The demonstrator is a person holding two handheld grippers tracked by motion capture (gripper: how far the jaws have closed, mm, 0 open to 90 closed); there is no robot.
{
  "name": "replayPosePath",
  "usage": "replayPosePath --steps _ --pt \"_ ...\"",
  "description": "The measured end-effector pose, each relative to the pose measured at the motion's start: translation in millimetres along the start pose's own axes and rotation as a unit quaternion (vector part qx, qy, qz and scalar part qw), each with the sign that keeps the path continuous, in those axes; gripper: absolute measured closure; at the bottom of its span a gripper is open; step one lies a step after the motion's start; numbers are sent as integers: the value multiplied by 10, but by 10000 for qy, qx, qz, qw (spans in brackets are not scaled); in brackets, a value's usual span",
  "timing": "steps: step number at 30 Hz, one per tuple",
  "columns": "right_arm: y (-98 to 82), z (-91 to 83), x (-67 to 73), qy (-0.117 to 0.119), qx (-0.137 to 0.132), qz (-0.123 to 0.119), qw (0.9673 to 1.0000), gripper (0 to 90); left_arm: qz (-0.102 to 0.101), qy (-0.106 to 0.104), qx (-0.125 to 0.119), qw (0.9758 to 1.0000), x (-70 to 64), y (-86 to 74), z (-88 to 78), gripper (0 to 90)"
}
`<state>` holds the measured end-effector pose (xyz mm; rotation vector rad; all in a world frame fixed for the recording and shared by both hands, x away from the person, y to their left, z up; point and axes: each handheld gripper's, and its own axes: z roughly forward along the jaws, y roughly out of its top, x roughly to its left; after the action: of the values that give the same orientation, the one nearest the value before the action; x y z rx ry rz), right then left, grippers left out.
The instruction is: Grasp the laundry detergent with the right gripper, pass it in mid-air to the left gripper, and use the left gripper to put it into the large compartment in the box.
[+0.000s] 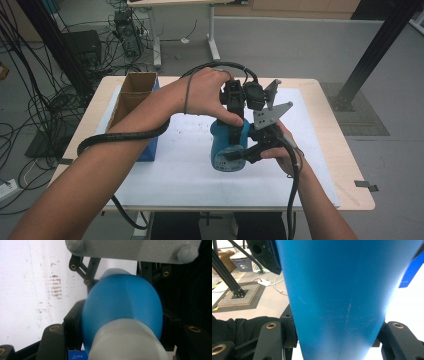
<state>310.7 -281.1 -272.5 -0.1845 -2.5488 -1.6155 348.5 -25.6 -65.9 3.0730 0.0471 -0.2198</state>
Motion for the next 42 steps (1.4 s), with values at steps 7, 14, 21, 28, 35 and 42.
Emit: replayPosePath --steps 7,14,21,28,35,42 --pt "3 -8 7 -13 -4 6 10000 432 5 12 -13 10000 -8 -3 -6 377" --pt "2 -17 13 -26 -14 -14 10000 432 3 35 -35 10000 -22 -5 -14 377" --pt "6 -24 25 -47 -11 -20 10000 432 19 45 -27 10000 -32 6 -22 377" --pt "-1 -28 23 -43 -37 -13 10000 432 19 59 -56 10000 -38 -1 -25 376" --pt "2 -31 25 -49 -28 -25 10000 432 28 56 -41 10000 -38 7 -27 377" --pt "-1 -35 29 -57 -43 -4 10000 432 23 79 -43 10000 -46 7 -35 377"
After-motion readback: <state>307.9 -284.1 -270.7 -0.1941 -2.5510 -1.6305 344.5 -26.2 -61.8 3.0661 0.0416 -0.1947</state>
